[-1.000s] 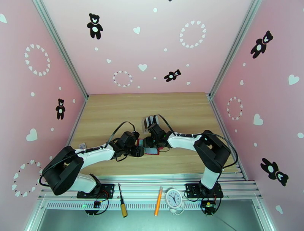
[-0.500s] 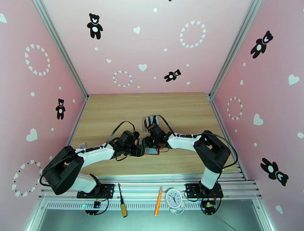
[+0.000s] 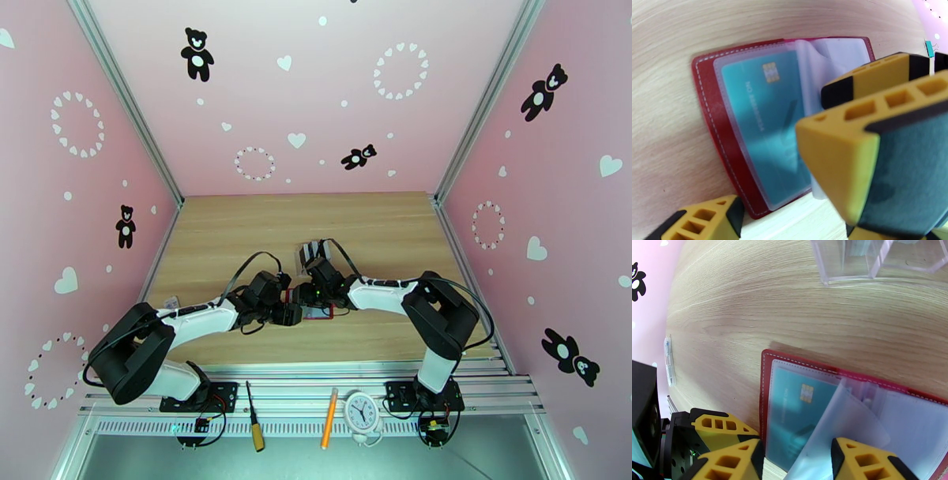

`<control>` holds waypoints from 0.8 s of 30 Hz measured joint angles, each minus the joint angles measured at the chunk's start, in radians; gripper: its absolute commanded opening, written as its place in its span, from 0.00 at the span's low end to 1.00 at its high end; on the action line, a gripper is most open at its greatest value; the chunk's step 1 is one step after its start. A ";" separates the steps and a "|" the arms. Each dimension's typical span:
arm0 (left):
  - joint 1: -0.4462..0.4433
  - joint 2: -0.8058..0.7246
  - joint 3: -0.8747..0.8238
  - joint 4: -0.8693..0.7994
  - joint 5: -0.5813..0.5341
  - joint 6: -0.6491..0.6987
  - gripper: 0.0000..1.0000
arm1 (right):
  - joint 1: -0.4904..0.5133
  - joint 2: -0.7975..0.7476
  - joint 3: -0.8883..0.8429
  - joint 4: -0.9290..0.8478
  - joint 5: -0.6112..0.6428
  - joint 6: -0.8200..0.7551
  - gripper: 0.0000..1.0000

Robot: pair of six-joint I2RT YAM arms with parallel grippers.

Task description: Put the credit cards into the card holder

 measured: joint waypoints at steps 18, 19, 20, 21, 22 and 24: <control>0.002 0.078 0.069 -0.057 -0.008 0.026 0.62 | -0.005 -0.020 -0.006 0.022 0.026 0.023 0.51; 0.002 0.082 0.074 -0.061 -0.009 0.025 0.62 | -0.003 -0.033 -0.006 0.024 0.014 0.023 0.51; 0.002 0.084 0.076 -0.063 -0.010 0.021 0.61 | -0.002 -0.045 -0.006 0.022 0.005 0.021 0.51; 0.002 0.085 0.078 -0.064 -0.010 0.018 0.61 | 0.000 -0.058 -0.006 0.021 -0.006 0.019 0.51; 0.002 0.085 0.079 -0.064 -0.012 0.014 0.61 | 0.003 -0.068 -0.006 0.021 -0.016 0.017 0.51; 0.002 0.080 0.077 -0.064 -0.013 0.011 0.61 | 0.007 -0.076 -0.006 0.021 -0.027 0.014 0.51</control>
